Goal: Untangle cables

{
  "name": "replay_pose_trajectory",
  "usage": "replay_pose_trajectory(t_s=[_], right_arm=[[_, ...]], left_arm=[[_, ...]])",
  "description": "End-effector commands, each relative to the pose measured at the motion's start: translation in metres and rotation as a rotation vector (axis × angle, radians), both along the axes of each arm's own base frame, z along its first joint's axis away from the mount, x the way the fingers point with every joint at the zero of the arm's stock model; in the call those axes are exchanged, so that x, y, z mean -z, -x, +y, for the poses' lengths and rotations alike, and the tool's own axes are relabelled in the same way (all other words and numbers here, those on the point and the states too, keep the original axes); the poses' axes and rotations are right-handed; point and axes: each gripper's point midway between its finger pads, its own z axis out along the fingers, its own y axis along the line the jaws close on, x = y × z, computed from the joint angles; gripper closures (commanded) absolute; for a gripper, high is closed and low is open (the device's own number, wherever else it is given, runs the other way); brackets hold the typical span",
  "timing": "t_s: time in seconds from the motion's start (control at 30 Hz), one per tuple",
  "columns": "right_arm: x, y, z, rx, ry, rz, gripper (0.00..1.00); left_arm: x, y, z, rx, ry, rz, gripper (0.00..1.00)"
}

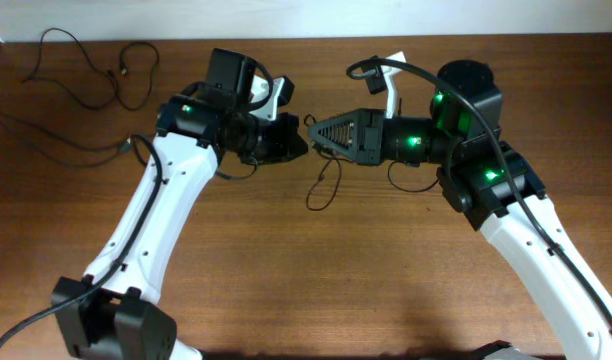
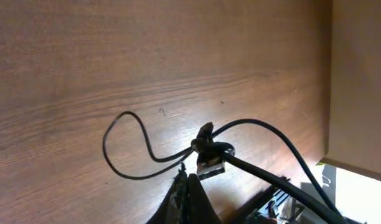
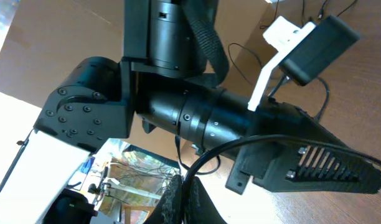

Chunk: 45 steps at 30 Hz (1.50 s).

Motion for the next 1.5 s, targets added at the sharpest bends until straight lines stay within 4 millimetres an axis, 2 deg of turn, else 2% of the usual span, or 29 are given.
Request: replay_pose_trajectory(t_s=[0.0, 0.07, 0.13, 0.2, 0.23, 0.3, 0.37, 0.43, 0.5, 0.67, 0.73, 0.8, 0.9, 1.03, 1.1, 1.13, 1.2, 1.3, 1.33, 1.4, 1.47], right_arm=[[-0.009, 0.002, 0.002, -0.016, -0.013, -0.017, 0.96], [-0.009, 0.002, 0.002, -0.016, -0.013, -0.017, 0.96], [-0.009, 0.002, 0.001, -0.015, -0.012, -0.018, 0.96], [-0.003, -0.002, -0.001, 0.014, 0.010, -0.003, 0.96], [0.005, -0.005, -0.003, 0.042, 0.037, 0.008, 0.96], [0.009, -0.007, -0.004, 0.058, 0.050, 0.025, 0.96], [0.003, -0.006, -0.003, 0.046, 0.033, 0.004, 0.96], [0.001, -0.005, -0.002, 0.038, 0.019, 0.020, 0.96], [-0.001, -0.002, -0.001, 0.019, 0.011, 0.015, 0.96], [-0.002, -0.001, 0.000, 0.013, 0.008, 0.015, 0.96], [-0.002, -0.001, 0.000, 0.013, 0.008, 0.014, 0.96], [-0.003, -0.001, 0.000, 0.013, 0.007, 0.011, 0.96], [-0.003, -0.001, 0.000, 0.012, 0.006, 0.011, 0.96], [-0.004, 0.002, 0.000, -0.004, 0.001, 0.010, 0.96], [-0.002, 0.001, 0.000, -0.002, 0.005, 0.013, 0.96], [-0.001, -0.001, -0.003, 0.007, 0.009, 0.024, 0.96], [0.002, -0.004, -0.009, 0.023, 0.016, 0.041, 0.96], [0.006, -0.008, -0.015, 0.040, 0.024, 0.053, 0.96], [0.006, -0.008, -0.015, 0.039, 0.024, 0.052, 0.96], [0.006, -0.009, -0.015, 0.043, 0.032, 0.033, 0.96], [0.013, -0.010, -0.017, 0.054, 0.055, 0.040, 0.96]], left_arm=[[0.005, -0.004, -0.003, 0.019, 0.002, 0.002, 1.00], [0.013, -0.005, -0.004, 0.022, -0.005, 0.025, 1.00], [0.011, -0.005, -0.004, 0.021, -0.003, 0.018, 1.00], [-0.005, -0.008, 0.003, 0.019, 0.003, -0.036, 1.00], [-0.025, -0.008, 0.011, 0.000, 0.016, -0.088, 1.00], [-0.047, -0.005, 0.020, -0.022, 0.029, -0.148, 1.00], [-0.054, -0.001, 0.020, -0.017, 0.034, -0.166, 1.00], [-0.047, 0.000, 0.015, -0.007, 0.021, -0.151, 1.00], [-0.027, -0.002, 0.007, -0.003, -0.026, -0.115, 1.00], [0.005, -0.005, -0.009, 0.018, -0.042, -0.024, 1.00], [0.019, -0.008, -0.010, 0.019, -0.057, 0.009, 1.00], [0.035, -0.016, 0.000, -0.014, -0.131, 0.013, 1.00], [0.044, -0.029, 0.009, -0.051, -0.195, -0.018, 1.00], [0.040, -0.040, 0.009, -0.090, -0.191, -0.050, 0.99], [0.037, -0.042, 0.012, -0.099, -0.181, -0.056, 0.92], [0.032, -0.043, 0.013, -0.095, -0.134, -0.045, 0.84], [0.024, -0.044, 0.015, -0.088, -0.054, -0.024, 0.76], [-0.003, -0.038, 0.014, 0.010, 0.190, -0.005, 0.50], [-0.018, -0.033, 0.011, 0.077, 0.294, -0.022, 0.41], [-0.032, -0.027, 0.008, 0.129, 0.383, -0.033, 0.29], [-0.040, -0.021, 0.002, 0.161, 0.437, -0.026, 0.22]])
